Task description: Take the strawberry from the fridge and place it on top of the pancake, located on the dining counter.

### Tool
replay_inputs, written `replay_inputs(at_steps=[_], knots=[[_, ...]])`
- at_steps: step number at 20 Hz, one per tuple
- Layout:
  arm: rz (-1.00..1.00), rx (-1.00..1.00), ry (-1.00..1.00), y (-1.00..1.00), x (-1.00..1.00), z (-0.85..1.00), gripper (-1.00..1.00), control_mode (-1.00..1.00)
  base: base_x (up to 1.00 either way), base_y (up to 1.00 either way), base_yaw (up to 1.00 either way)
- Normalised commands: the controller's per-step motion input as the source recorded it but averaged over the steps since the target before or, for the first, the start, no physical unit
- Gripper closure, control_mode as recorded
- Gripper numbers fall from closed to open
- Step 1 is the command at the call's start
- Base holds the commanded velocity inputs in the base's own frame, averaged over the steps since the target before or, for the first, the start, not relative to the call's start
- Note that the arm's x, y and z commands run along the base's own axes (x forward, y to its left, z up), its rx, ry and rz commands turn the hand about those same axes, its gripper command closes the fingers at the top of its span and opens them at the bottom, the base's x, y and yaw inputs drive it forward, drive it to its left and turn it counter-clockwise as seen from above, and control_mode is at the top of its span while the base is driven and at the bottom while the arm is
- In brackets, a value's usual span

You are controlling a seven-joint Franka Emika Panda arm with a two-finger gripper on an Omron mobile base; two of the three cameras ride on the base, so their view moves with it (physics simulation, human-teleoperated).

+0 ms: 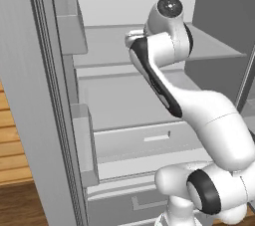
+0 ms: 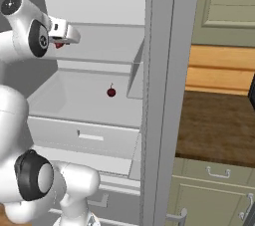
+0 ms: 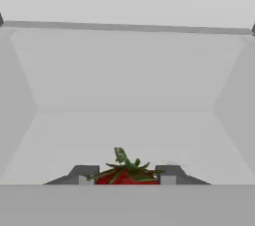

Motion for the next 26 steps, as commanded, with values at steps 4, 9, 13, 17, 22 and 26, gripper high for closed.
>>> replay_inputs(at_steps=[4, 9, 13, 17, 22, 26], knots=[[0.00, 0.00, -0.09, -0.08, -0.99, 0.27, 1.00, -1.00, 0.00, 0.00, 0.00], [0.01, 0.00, -0.02, -0.22, -0.93, 0.12, 1.00, -1.00, 0.00, 0.00, 0.00], [0.03, 0.00, 0.00, -0.28, -0.88, 0.00, 1.00, -1.00, 0.00, 0.00, 0.00], [0.03, 0.00, 0.00, -0.29, -0.73, 0.00, 1.00, -1.00, 0.00, 0.00, 0.00], [0.02, 0.00, 0.00, -0.14, -0.42, -0.11, 1.00, -1.00, 0.00, 0.00, 0.00], [0.03, 0.00, 0.01, -0.05, -0.10, -0.17, 1.00, -1.00, 0.00, 0.00, 0.00]])
